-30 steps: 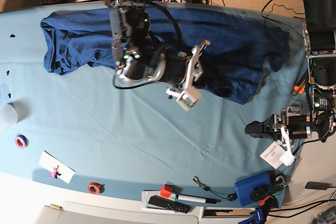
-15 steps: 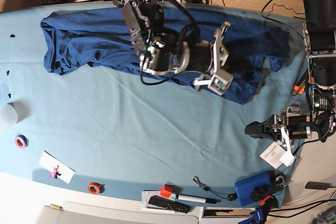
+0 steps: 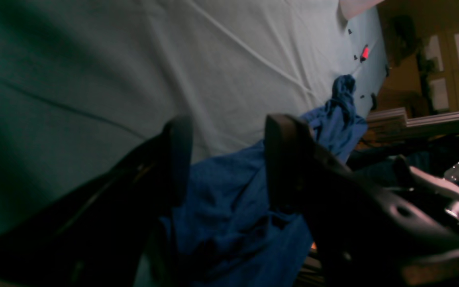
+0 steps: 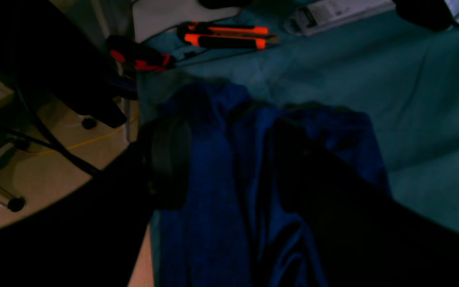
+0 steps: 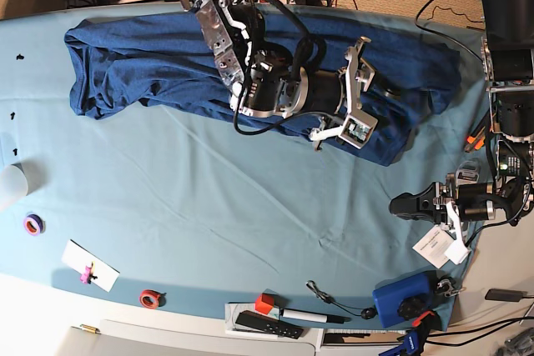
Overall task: Layout the t-shirt on the table in an organized manner, then fold the t-shirt properly
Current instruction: 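Sweep the right gripper across the shirt body, smoothing the laid sleeve, then grasp the shirt end with the right gripper and the other end with the left, then drag the held shirt end with the left gripper toward the right gripper, then release the left gripper and move it back over the folded end, then grasp the folded fabric with the left gripper and push it toward the right gripper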
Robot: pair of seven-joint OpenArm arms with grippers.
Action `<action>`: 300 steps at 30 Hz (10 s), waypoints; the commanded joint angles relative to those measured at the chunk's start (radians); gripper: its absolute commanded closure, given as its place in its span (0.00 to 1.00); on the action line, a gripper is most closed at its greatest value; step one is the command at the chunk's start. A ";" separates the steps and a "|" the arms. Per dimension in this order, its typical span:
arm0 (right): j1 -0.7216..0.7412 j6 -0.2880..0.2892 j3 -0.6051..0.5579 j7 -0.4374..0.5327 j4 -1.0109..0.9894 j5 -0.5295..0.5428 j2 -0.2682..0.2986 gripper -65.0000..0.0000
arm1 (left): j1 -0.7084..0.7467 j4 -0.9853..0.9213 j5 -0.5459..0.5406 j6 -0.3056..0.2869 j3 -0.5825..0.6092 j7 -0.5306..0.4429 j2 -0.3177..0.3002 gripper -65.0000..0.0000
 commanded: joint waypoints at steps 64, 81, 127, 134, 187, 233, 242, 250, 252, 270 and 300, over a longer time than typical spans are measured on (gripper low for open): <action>-0.350 0.021 1.179 -0.334 0.194 0.666 0.175 0.50 | 0.494 0.461 0.119 -0.001 -0.029 -0.060 -0.213 0.40; -0.350 0.021 1.178 -0.323 0.397 0.668 0.175 0.50 | 0.640 0.457 0.155 0.072 -0.231 -0.073 -0.207 0.40; -0.395 -0.024 1.610 -0.255 0.396 0.470 0.174 0.50 | 0.657 0.458 0.042 0.010 -0.230 -0.076 0.075 1.00; -0.394 -0.047 1.610 -0.253 0.396 0.459 0.172 0.50 | 0.642 0.496 -0.028 -0.001 -0.230 0.020 0.108 1.00; -0.394 -0.110 1.609 -0.204 0.396 0.295 0.172 0.50 | 0.460 0.570 0.342 -0.001 0.353 -0.236 0.524 0.39; -0.394 -0.110 1.609 -0.198 0.396 0.295 0.172 0.50 | 0.393 0.589 0.078 0.002 -0.035 0.020 0.331 1.00; -0.394 -0.110 1.609 -0.196 0.396 0.295 0.172 0.50 | 0.513 0.589 0.160 -0.001 -0.033 0.020 0.292 1.00; -0.394 -0.110 1.609 -0.196 0.396 0.298 0.172 0.50 | 0.529 0.589 0.274 -0.001 -0.033 0.010 0.349 1.00; -0.394 -0.110 1.609 -0.195 0.396 0.299 0.172 0.50 | 0.529 0.589 0.266 -0.001 -0.033 0.011 0.367 1.00; -0.394 -0.110 1.609 -0.184 0.396 0.298 0.172 0.50 | 0.527 0.590 0.063 -0.001 0.326 0.020 0.405 1.00; -0.394 -0.110 1.609 -0.178 0.396 0.298 0.172 0.50 | 0.472 0.637 0.105 -0.001 0.163 0.020 0.389 1.00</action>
